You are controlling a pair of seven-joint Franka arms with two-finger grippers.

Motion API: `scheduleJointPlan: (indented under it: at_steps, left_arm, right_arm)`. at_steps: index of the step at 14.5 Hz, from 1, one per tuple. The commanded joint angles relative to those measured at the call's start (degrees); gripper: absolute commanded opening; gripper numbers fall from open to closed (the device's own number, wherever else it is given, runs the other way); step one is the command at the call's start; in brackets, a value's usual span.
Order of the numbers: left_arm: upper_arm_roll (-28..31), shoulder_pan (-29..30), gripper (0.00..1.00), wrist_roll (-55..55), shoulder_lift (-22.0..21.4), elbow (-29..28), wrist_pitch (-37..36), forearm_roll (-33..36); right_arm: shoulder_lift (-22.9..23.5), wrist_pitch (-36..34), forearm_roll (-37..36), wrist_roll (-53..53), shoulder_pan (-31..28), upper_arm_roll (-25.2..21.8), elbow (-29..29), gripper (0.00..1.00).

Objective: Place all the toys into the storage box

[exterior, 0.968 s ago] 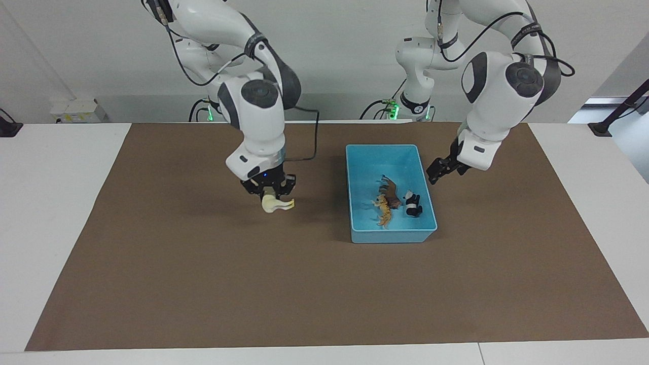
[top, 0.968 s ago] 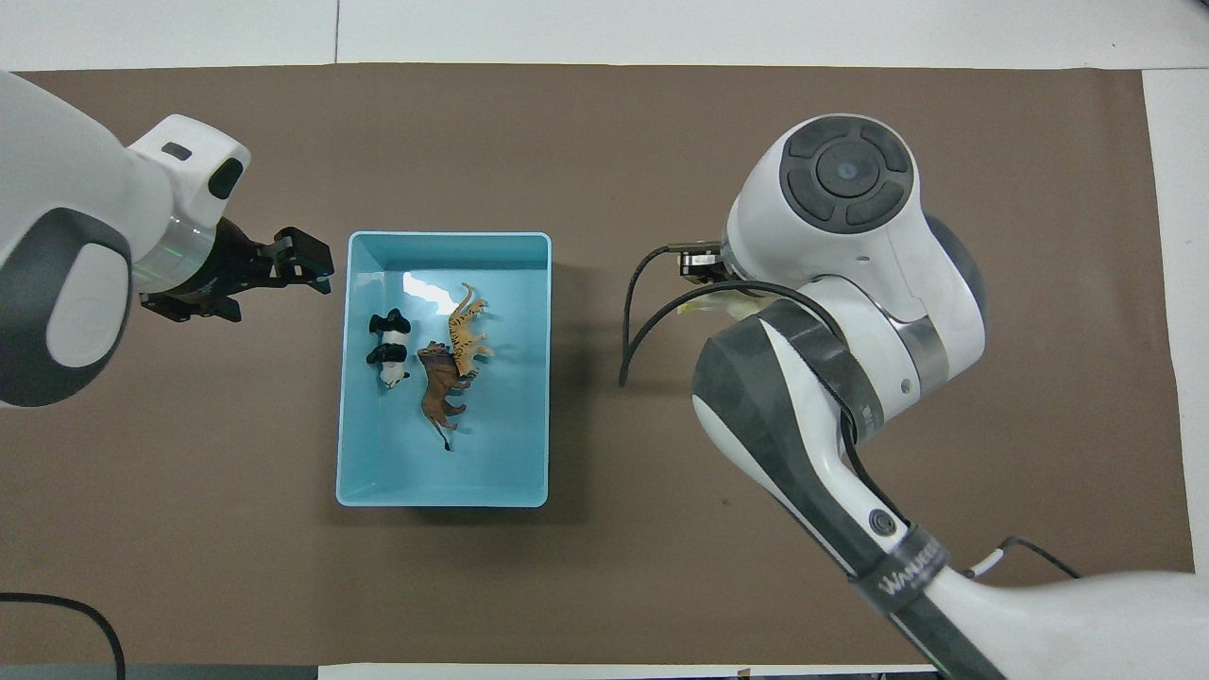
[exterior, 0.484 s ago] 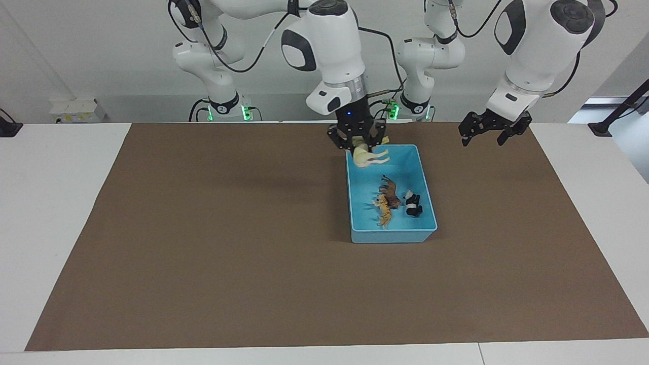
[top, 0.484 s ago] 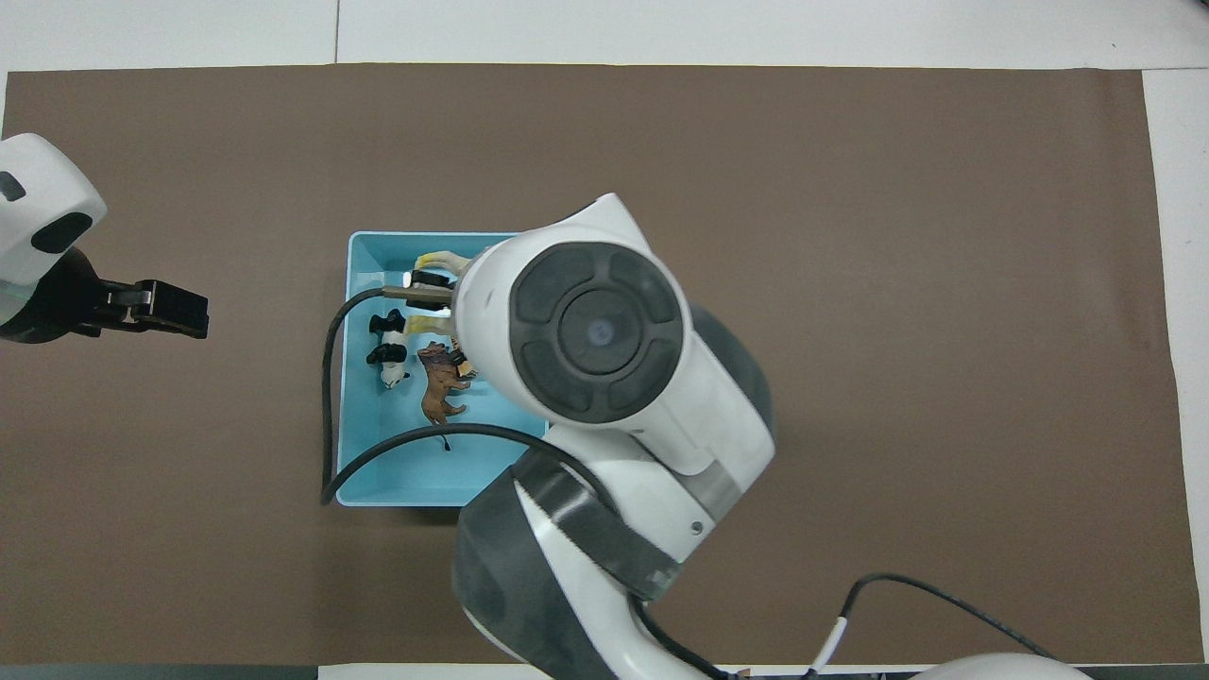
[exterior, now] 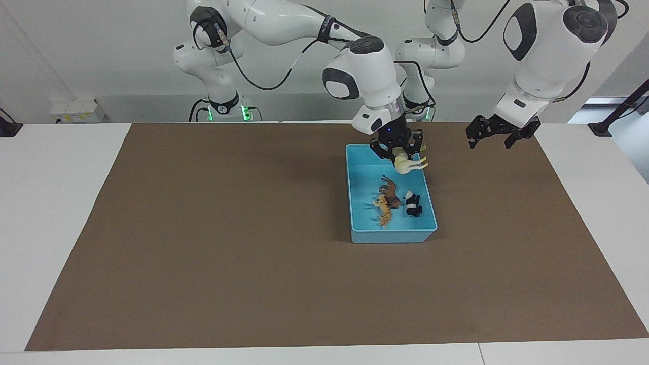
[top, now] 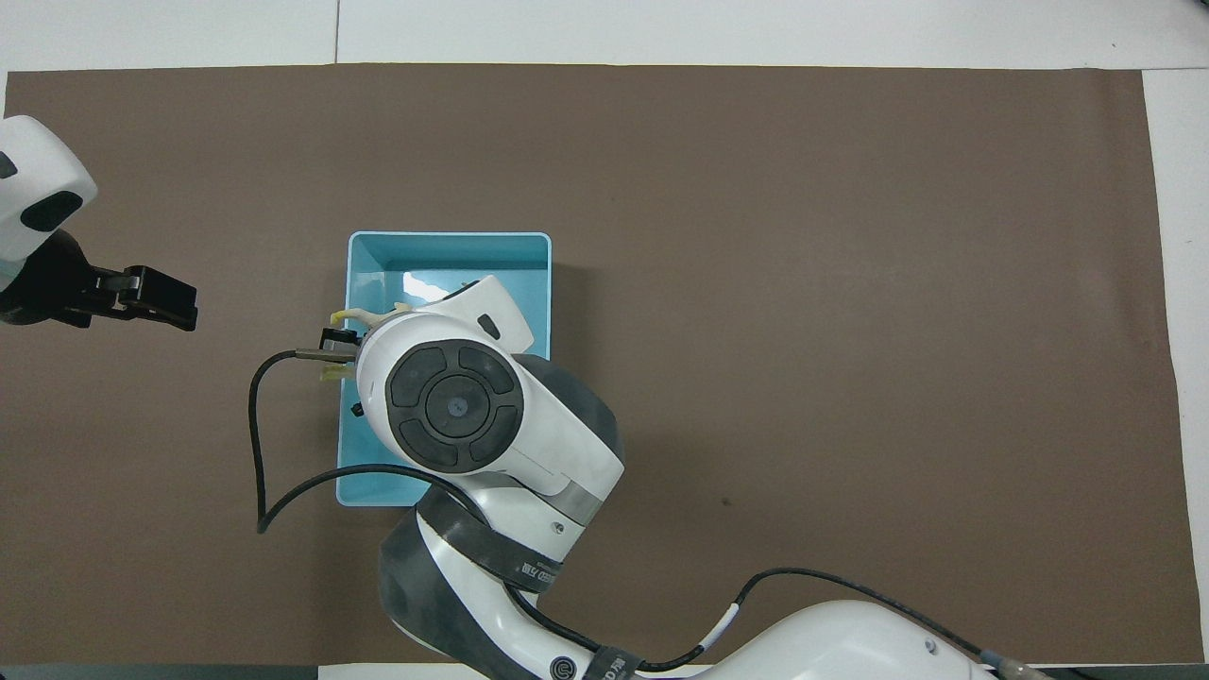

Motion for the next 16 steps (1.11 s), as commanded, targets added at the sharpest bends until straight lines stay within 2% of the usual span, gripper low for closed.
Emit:
scheduleJointPlan:
  at_steps: [1,3,5,8,10,14,16]
  left_arm:
    - [-0.4,0.7,1.00,1.1,0.2,0.6,-1.6,-0.2]
    - [-0.4,0.7,1.00,1.0,0.1,0.6,-2.0,-0.2]
    - [-0.4,0.7,1.00,1.1,-0.2,0.5,-1.7,-0.2]
    - [-0.4,0.6,1.00,0.5,-0.4,0.0,-1.9,-0.2]
    - [-0.4,0.6,1.00,0.4,-0.8,-0.9,-1.7,-0.1]
    - [-0.4,0.6,1.00,0.3,-1.1,-0.8,-1.6,-0.1]
    - [-0.1,0.8,1.00,0.5,-1.3,-0.9,-1.9,0.3]
  right_arm:
    - [0.0,-3.5,-1.0,3.3,0.0,-0.3,2.1,1.00]
    - [-1.2,-6.7,-1.6,3.5,-0.9,-0.4,2.5,1.00]
    - [-4.8,-8.2,-2.9,2.9,-2.5,-2.3,1.7,1.00]
    - [-9.5,-16.0,-3.0,-0.9,-9.4,-2.4,1.4,1.00]
    - [-11.5,-19.4,-3.0,-10.4,-15.2,-2.5,0.6,1.00]
    - [-15.2,-21.0,-2.9,-38.7,-28.8,-2.4,-3.4,1.00]
    - [-15.9,-25.4,-2.4,-47.8,-34.7,-2.4,-3.6,1.00]
